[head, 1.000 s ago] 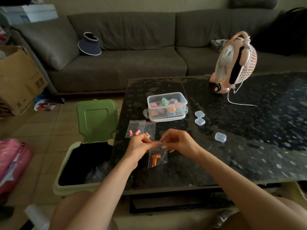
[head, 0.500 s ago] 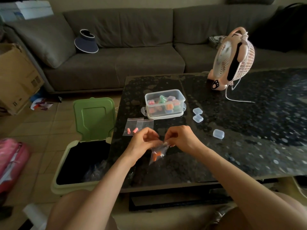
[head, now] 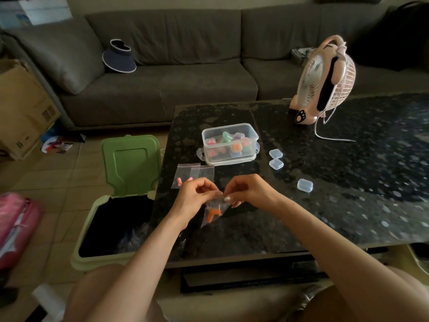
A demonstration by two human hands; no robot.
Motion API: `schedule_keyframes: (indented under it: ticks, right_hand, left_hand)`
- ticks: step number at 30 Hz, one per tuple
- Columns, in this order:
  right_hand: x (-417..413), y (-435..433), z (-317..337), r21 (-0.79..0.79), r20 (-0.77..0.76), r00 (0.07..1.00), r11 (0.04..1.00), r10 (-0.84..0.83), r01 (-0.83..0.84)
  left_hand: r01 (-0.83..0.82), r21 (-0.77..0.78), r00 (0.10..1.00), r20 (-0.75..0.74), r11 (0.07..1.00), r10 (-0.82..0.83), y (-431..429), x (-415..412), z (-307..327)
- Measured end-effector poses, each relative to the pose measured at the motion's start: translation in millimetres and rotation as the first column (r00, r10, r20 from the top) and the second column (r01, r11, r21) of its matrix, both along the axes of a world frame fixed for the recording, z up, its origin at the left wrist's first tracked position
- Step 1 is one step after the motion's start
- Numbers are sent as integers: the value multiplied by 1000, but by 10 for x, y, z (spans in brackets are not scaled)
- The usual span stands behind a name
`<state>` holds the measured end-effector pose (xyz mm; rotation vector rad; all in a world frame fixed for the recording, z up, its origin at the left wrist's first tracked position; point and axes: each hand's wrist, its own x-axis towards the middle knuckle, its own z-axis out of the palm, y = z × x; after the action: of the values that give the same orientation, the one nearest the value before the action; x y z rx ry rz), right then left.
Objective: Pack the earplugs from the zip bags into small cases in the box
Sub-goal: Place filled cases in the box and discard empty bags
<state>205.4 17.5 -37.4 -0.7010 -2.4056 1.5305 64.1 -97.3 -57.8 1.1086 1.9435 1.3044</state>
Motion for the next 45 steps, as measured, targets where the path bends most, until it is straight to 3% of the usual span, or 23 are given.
schedule_keyframes:
  ticks: [6,10,14,20,24,30,33,37,45]
  right_hand:
    - [12,-7,37,-9,12,1000,1000,-15,15]
    - [5,20,32,9,78,996,999,-48,47]
    - [10,26,23,16,102,993,999,-51,50]
    - [15,44,27,-2,35,996,997,-77,77]
    - [-11,14,-42,127,73,996,991,-50,41]
    - [-37,9,-70,223,119,992,975,-38,11]
    - [-10,34,-48,140,108,994,990,-28,12]
    - [17,56,-9,3,46,999,1000,-15,15]
    - [20,79,22,57,171,983,995,68,-79]
  left_hand:
    - [-10,27,994,-109,1000,12,24,-23,-34]
    - [33,86,997,-72,996,-27,24,-50,-54]
    - [72,39,987,-147,997,-65,27,5,-3]
    - [110,23,993,-47,994,-109,-9,86,68]
    - [57,13,998,12,998,-57,-2,75,46]
    - [136,11,985,-107,991,-134,-22,100,70]
    - [217,7,957,-198,976,-212,-19,84,57]
    - [276,-14,942,-192,961,-274,-16,45,62]
    - [252,-121,909,-311,960,-278,-16,6,6]
